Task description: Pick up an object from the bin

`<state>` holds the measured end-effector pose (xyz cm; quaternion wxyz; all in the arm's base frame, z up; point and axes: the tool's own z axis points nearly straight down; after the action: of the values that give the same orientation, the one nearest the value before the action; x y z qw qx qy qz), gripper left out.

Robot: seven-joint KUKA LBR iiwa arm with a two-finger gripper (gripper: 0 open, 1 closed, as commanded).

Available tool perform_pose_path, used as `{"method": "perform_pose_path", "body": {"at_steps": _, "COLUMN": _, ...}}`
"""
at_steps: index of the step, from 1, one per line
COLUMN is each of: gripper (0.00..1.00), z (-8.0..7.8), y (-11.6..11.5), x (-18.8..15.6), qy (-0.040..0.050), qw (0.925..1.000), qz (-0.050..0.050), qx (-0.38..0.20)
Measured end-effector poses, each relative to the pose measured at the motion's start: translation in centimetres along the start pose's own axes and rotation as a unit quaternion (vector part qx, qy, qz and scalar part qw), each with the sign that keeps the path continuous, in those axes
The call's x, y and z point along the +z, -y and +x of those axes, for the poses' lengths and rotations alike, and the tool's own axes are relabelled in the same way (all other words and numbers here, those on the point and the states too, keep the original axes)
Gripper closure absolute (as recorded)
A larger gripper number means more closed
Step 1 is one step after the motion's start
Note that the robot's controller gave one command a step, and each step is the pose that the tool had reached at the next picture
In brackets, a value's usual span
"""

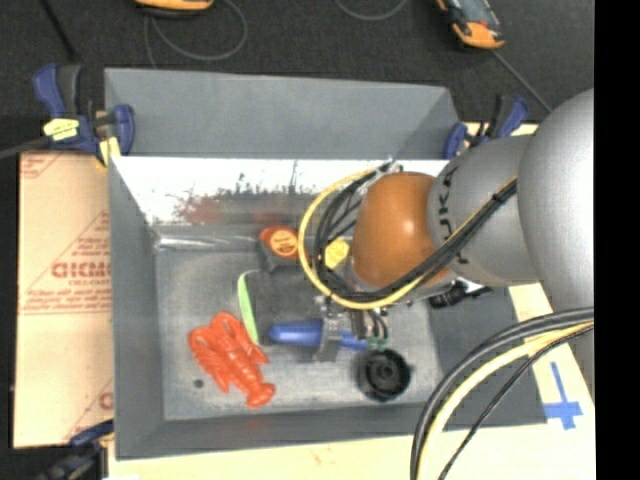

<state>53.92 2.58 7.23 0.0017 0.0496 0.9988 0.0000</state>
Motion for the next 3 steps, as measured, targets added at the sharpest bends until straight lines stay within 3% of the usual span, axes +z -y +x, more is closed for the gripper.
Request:
{"method": "perform_pose_path", "body": {"at_steps": 1, "gripper": 1.0, "z": 0.0, "y": 0.0, "x": 0.0, "qy": 0.0001, "qw": 1.0, "qz": 0.0, "qx": 0.0}}
{"method": "perform_pose_path", "body": {"at_steps": 2, "gripper": 1.0, "z": -2.5, "y": 0.8, "x": -12.2, "qy": 0.0001, "qw": 1.0, "qz": -0.001, "qx": 0.003}}
{"method": "perform_pose_path", "body": {"at_steps": 3, "gripper": 1.0, "z": -2.4, "y": 0.7, "x": -12.2, "qy": -0.0001, "qw": 1.0, "qz": -0.001, "qx": 0.003}}
